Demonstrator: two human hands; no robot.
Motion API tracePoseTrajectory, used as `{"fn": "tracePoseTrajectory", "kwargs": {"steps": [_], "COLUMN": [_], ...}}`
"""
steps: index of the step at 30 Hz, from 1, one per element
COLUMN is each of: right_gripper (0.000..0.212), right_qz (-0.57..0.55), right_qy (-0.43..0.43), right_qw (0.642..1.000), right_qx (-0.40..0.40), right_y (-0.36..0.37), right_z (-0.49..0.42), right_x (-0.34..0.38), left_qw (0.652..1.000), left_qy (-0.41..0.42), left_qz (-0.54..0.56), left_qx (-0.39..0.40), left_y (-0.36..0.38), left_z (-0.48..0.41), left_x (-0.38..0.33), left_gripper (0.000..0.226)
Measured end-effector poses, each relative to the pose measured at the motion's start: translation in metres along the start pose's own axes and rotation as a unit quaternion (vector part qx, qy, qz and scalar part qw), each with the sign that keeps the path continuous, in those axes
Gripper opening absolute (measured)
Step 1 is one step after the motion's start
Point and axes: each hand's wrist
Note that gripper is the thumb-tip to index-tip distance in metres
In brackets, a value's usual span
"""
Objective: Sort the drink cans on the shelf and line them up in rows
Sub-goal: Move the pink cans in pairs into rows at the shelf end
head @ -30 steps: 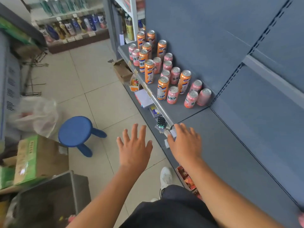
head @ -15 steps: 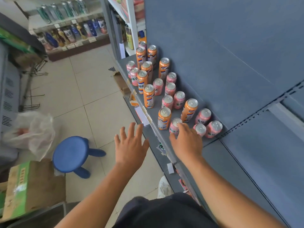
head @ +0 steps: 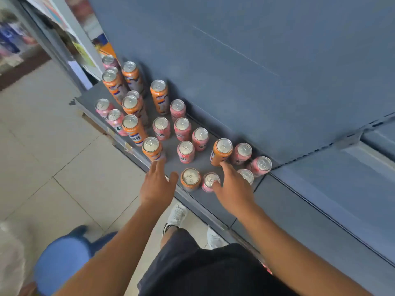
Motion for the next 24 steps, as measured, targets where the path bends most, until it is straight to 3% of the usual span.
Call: {"fn": "tracePoseTrajectory", "kwargs": {"steps": [6,10,15,20,24], "right_gripper": [0.067,0.063,0.057,0.080,0.079], "right_qz": [-0.118,-0.206,-0.288,-0.290,-0.316], "right_qy": [0.184,0.259,0.324,0.280,0.271], "right_qw": [0.975,0.944,0.901,0.915,0.909], "right_qx": [0.032,0.006,-0.015,-0.011,-0.038], "right_y": [0.027,0.052,0.081,0.103,0.119], "right_z": [-0.018,-0.027,-0.027,-0.018,-0.024], "right_x": [0.008,0.009,0.004,-0.005,-0.015], "left_qw": [0.986,0.950,0.940,0.958,0.957], "left_qy": [-0.035,-0.147,-0.177,-0.101,-0.045], "left_qz": [0.036,0.145,0.185,0.186,0.207], "left_qx": [0.156,0.236,0.225,0.194,0.199], "left_y": [0.013,0.033,0.059,0.078,0.087], "left_z": [-0.072,-0.106,-0.137,-0.153,-0.161], "left_x": [0.012,0.009,0.015,0.022,0.024], "left_gripper": [0.058,0.058,0.067,0.077,0.070]}}
Point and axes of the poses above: each hand's wrist, its own z-axis away from the middle knuckle, its own y-axis out of the palm, x = y × z, and after that the axes turned 3 degrees about -y, right-handed
